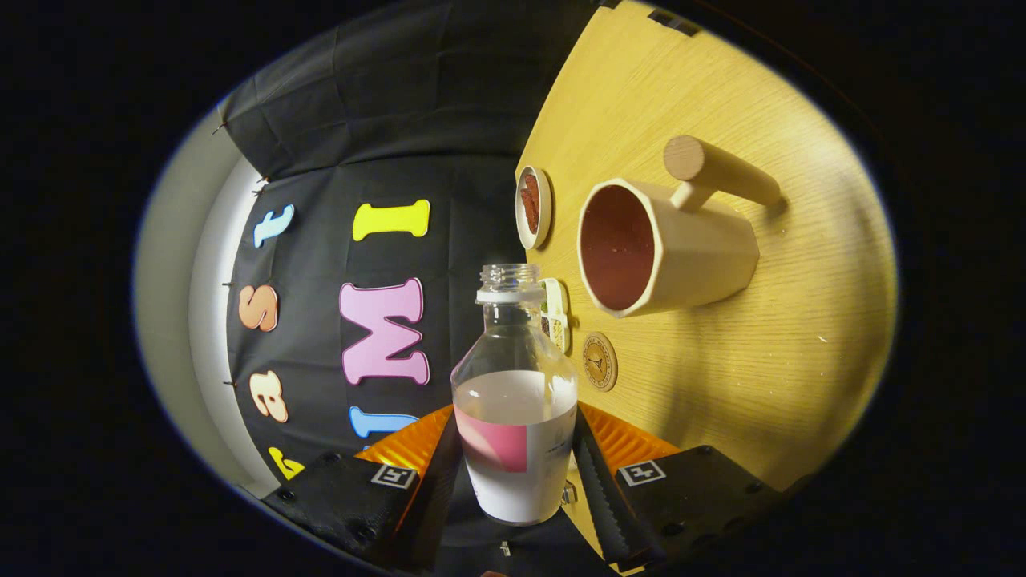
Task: Take the bottle from table, then pour the juice into the cup, finally place the bottle on the coaster
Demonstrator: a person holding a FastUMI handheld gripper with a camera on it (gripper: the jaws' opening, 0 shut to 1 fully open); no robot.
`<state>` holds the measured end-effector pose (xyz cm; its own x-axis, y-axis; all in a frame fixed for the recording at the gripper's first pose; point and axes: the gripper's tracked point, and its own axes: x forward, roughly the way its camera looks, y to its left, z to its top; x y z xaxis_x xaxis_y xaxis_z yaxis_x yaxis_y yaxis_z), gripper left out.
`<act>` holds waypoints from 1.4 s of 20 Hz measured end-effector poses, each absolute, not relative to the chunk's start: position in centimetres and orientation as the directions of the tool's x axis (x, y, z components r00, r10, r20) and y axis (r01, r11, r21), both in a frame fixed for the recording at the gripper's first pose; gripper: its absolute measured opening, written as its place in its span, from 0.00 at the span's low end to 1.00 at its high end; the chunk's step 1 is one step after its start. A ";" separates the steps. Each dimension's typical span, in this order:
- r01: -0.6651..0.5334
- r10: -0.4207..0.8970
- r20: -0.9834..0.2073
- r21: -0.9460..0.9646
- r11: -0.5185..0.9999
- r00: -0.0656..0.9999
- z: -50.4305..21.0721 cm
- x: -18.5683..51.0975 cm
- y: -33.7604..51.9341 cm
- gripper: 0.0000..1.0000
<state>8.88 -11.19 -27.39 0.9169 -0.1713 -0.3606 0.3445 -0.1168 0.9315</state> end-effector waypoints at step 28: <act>0.240 -0.270 -0.378 0.870 -0.432 0.886 -27.0 10.4 -13.0 0.76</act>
<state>10.38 -13.02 -26.98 0.8857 -0.2696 -0.3779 0.2396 -0.4319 0.8695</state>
